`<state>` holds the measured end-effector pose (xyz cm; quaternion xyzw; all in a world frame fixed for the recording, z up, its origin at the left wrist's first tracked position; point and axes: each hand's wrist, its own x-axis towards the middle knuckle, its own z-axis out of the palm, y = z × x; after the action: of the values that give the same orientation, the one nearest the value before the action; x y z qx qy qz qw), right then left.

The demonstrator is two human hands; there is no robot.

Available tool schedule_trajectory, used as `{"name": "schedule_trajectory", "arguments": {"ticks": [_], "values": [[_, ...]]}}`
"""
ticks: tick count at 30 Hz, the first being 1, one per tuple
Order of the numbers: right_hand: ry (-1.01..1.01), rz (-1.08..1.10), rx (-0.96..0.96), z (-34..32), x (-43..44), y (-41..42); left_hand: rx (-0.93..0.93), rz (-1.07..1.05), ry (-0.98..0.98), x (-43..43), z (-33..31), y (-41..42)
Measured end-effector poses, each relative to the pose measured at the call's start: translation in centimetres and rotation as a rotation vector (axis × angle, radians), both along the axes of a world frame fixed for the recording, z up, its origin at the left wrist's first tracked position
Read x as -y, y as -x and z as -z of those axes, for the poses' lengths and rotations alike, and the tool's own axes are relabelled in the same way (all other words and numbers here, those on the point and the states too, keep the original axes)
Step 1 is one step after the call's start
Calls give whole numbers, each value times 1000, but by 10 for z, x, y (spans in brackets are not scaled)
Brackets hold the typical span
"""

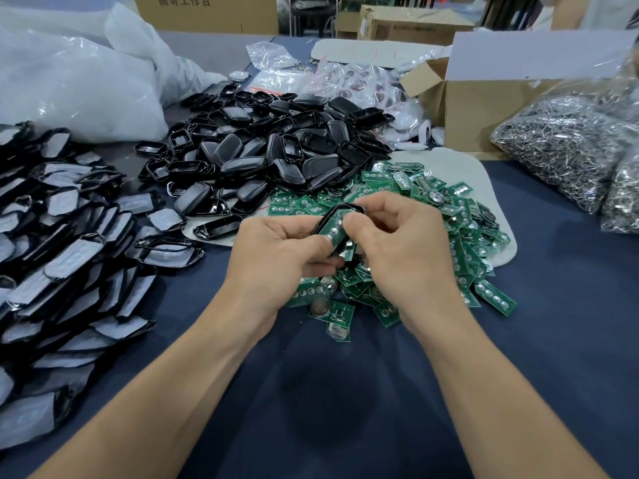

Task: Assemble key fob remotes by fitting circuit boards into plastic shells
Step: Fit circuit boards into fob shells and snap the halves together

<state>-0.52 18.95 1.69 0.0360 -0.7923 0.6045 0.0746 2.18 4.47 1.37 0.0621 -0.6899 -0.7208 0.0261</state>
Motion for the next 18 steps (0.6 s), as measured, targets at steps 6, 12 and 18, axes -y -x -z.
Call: {"name": "schedule_trajectory", "arguments": {"ticks": [6, 12, 18], "values": [[177, -59, 82, -1, 2, 1, -5, 54, 60, 1, -1, -1], [250, -158, 124, 2, 7, -4, -16, 14, -41, 5, 0, 1], [116, -164, 90, 2, 5, -5, 100, 254, 26, 15, -2, 0]]}}
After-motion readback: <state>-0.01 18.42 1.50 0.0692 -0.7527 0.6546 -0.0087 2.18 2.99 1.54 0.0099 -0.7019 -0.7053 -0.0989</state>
